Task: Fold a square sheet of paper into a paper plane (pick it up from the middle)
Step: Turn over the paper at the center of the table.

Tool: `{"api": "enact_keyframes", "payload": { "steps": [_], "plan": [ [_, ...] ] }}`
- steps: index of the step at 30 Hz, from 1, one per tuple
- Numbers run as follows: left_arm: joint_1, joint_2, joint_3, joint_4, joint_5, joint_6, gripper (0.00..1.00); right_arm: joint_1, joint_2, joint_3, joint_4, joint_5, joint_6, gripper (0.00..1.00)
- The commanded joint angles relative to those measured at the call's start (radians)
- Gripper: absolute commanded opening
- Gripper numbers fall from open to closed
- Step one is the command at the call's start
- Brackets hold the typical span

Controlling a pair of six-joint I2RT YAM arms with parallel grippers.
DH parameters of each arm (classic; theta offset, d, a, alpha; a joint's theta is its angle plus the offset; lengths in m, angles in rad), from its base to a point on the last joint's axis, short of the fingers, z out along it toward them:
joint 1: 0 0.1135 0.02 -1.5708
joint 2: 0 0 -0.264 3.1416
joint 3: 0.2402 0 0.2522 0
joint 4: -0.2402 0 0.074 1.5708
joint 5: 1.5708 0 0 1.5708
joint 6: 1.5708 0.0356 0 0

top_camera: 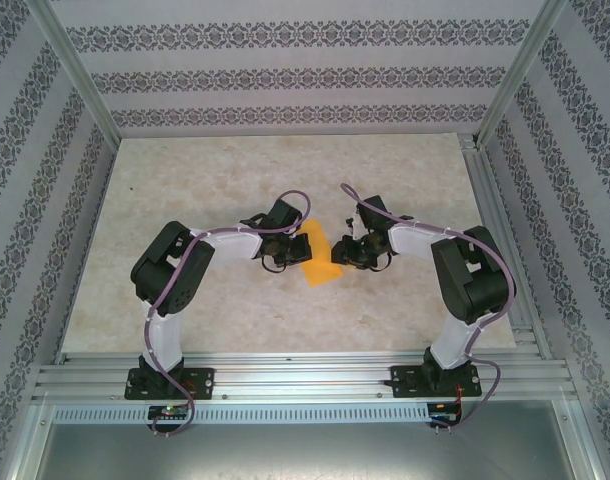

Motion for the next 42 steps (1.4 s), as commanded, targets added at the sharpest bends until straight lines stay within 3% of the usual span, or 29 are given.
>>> {"api": "enact_keyframes", "payload": {
  "steps": [1,9,16,31,42],
  "plan": [
    [0.008,0.026,0.017,-0.032,-0.009,0.028,0.09,0.019,0.038,0.014,0.008,-0.001,-0.014,0.34],
    [0.008,0.028,0.005,-0.031,-0.005,0.029,0.09,0.039,0.017,-0.016,0.054,-0.062,0.011,0.26],
    [0.007,0.032,0.004,-0.026,0.002,0.026,0.09,0.045,0.002,-0.022,0.069,-0.063,0.025,0.24],
    [0.009,0.019,0.019,-0.094,-0.037,0.076,0.08,0.008,-0.007,-0.030,0.122,-0.045,0.059,0.31],
    [0.009,0.020,0.030,-0.120,-0.042,0.098,0.08,0.003,0.034,-0.010,0.197,-0.130,0.096,0.29]
  ]
}}
